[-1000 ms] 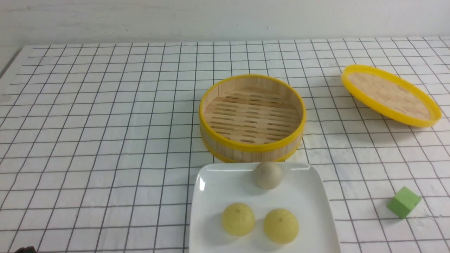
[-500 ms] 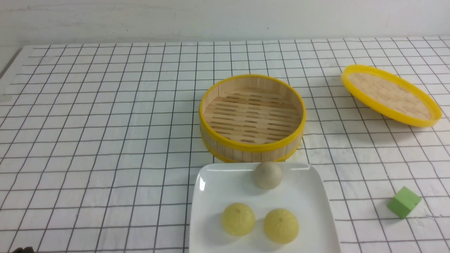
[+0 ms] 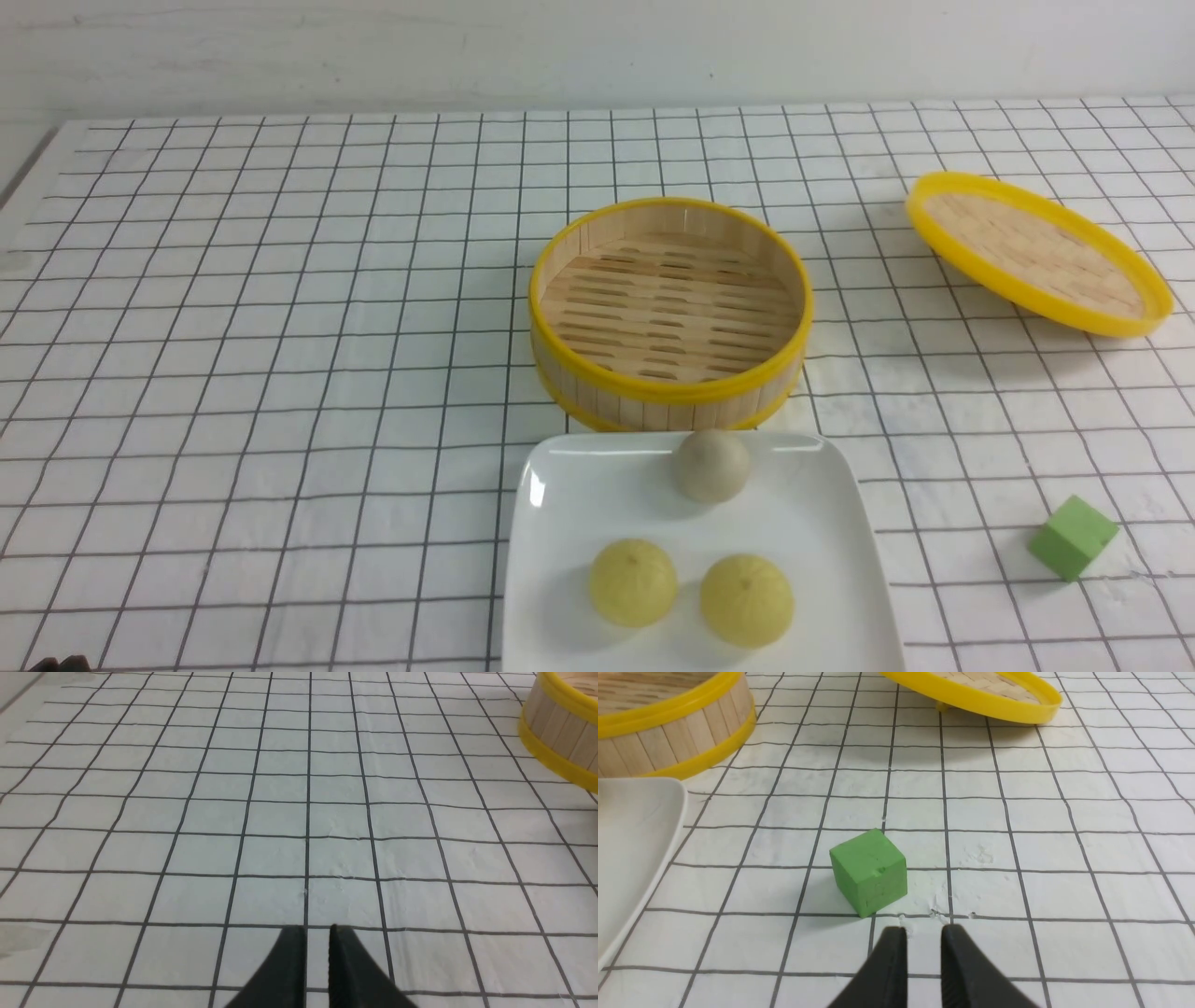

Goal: Put the steamed buns into the plate on the white-black tablecloth.

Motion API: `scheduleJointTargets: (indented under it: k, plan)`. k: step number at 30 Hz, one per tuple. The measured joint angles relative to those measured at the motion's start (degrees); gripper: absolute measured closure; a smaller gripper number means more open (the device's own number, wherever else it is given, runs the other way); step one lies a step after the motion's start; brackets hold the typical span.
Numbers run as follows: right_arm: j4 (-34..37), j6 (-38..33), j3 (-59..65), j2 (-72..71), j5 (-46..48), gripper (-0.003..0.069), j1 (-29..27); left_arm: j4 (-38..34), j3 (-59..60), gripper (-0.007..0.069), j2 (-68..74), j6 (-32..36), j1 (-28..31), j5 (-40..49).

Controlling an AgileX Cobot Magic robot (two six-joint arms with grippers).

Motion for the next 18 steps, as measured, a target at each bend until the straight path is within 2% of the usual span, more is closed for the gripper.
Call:
scheduleJointTargets:
  k: [18]
  plan:
    - [0.0, 0.0, 0.0, 0.0, 0.0, 0.0505, 0.0, 0.1, 0.0, 0.0499, 0.0, 0.0, 0.0, 0.0]
